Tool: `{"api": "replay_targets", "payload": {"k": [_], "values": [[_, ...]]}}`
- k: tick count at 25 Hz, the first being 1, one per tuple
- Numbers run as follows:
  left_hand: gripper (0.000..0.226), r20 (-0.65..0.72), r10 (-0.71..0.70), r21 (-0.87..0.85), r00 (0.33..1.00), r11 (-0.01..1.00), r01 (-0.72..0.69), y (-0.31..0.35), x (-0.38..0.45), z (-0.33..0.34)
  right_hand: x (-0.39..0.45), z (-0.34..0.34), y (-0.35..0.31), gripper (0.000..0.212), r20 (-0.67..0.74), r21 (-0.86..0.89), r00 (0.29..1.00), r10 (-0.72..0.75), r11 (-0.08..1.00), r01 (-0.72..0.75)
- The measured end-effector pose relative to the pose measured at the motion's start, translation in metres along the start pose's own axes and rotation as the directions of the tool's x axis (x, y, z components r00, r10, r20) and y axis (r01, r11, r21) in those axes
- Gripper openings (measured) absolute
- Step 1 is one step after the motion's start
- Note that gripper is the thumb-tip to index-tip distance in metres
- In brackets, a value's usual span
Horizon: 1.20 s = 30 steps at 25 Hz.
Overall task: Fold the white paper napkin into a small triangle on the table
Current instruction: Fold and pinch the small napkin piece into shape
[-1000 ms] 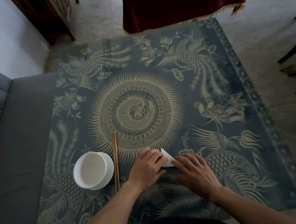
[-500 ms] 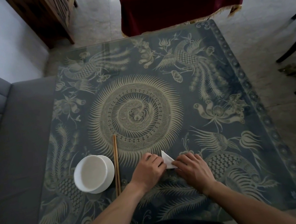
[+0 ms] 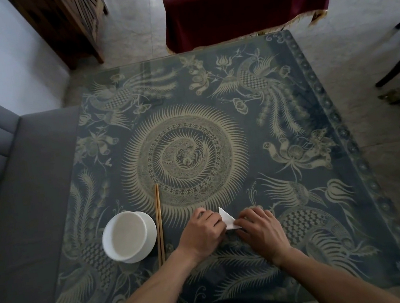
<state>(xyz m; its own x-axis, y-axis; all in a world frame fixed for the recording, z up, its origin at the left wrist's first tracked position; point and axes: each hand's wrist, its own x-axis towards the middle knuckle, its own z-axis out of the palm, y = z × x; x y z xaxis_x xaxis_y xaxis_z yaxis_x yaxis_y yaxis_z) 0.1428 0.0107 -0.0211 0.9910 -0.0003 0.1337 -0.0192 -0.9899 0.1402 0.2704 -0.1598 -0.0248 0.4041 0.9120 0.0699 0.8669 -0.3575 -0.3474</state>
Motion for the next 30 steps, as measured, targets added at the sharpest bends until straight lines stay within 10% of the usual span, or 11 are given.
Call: {"api": "replay_targets", "payload": {"k": [10,17,25,30], "values": [[0.039,0.221,-0.306,-0.370,0.926,0.852,0.370,-0.008,0.003,-0.017,0.024,-0.021,-0.009,0.008,0.036,0.167,0.997,0.068,0.983,-0.073],[0.003,0.363,-0.492,-0.612,0.791,0.515,0.600,-0.008,0.015,-0.021,0.033,-0.029,-0.005,0.004,0.264,0.573,0.867,0.422,0.655,-0.493],[0.015,0.471,-0.579,-0.756,0.666,0.124,0.643,-0.011,0.005,-0.025,0.032,-0.026,-0.008,0.005,0.456,0.603,0.767,0.451,0.478,-0.639],[0.018,0.543,-0.510,-0.679,0.667,0.201,0.706,-0.022,-0.008,-0.036,0.033,-0.027,-0.024,0.021,0.568,0.571,0.775,0.276,0.546,-0.613]]}}
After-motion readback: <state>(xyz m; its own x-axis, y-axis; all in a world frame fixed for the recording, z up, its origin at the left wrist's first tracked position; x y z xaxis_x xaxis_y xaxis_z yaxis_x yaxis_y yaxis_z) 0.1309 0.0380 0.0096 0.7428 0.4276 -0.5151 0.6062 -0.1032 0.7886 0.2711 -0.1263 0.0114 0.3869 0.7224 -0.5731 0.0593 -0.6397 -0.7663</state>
